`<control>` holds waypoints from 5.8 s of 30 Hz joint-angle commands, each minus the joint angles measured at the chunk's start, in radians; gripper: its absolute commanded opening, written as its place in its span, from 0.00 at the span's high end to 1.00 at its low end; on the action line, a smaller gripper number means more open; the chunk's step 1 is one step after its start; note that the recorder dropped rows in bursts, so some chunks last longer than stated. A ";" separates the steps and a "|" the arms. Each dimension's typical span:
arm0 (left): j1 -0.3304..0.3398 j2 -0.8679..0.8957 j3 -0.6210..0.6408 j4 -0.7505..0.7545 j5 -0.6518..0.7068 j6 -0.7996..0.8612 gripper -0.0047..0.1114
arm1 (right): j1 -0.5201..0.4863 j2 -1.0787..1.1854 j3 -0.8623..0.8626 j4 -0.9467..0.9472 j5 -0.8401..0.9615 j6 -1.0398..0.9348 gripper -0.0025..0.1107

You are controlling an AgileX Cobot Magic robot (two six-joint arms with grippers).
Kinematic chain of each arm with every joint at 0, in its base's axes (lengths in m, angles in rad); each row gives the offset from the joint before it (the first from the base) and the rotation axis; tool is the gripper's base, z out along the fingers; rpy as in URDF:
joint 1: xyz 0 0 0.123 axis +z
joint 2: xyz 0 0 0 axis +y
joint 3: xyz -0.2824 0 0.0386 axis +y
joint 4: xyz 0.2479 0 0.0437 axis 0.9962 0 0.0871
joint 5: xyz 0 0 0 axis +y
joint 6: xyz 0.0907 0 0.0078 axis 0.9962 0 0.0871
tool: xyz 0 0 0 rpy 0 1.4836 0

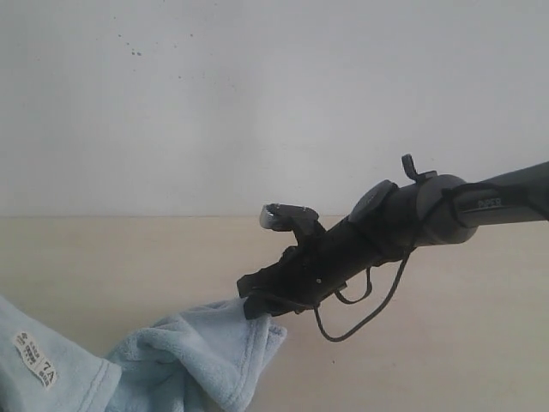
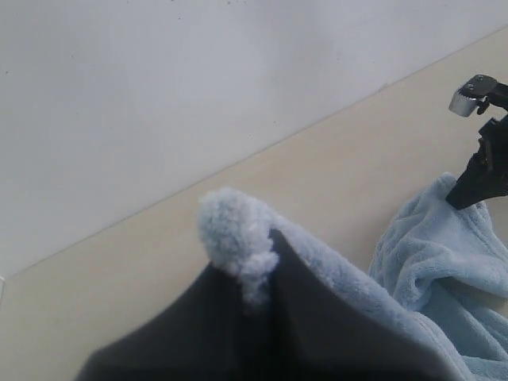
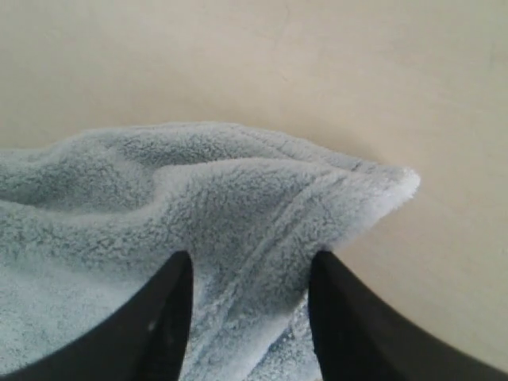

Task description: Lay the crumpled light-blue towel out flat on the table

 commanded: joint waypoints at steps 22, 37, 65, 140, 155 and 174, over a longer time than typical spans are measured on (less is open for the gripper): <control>0.004 -0.006 0.003 0.010 -0.013 -0.010 0.93 | -0.020 0.028 -0.005 0.064 0.011 -0.019 0.98; 0.002 -0.200 0.126 0.060 -0.016 -0.049 0.93 | -0.467 -0.654 0.320 -0.143 0.159 -0.045 0.98; -0.103 -0.164 0.409 0.146 -0.369 0.091 0.93 | -0.517 -0.994 0.328 -0.547 0.208 0.277 0.98; 0.178 0.937 0.364 0.723 -0.540 -0.686 0.44 | -0.513 -0.989 0.483 -0.369 0.070 0.116 0.98; 0.340 1.020 0.336 0.681 -0.754 -0.916 0.44 | -0.513 -0.981 0.483 -0.369 0.079 0.085 0.98; 0.340 1.141 0.336 0.632 -0.811 -0.916 0.48 | -0.513 -0.981 0.483 -0.369 0.075 0.070 0.98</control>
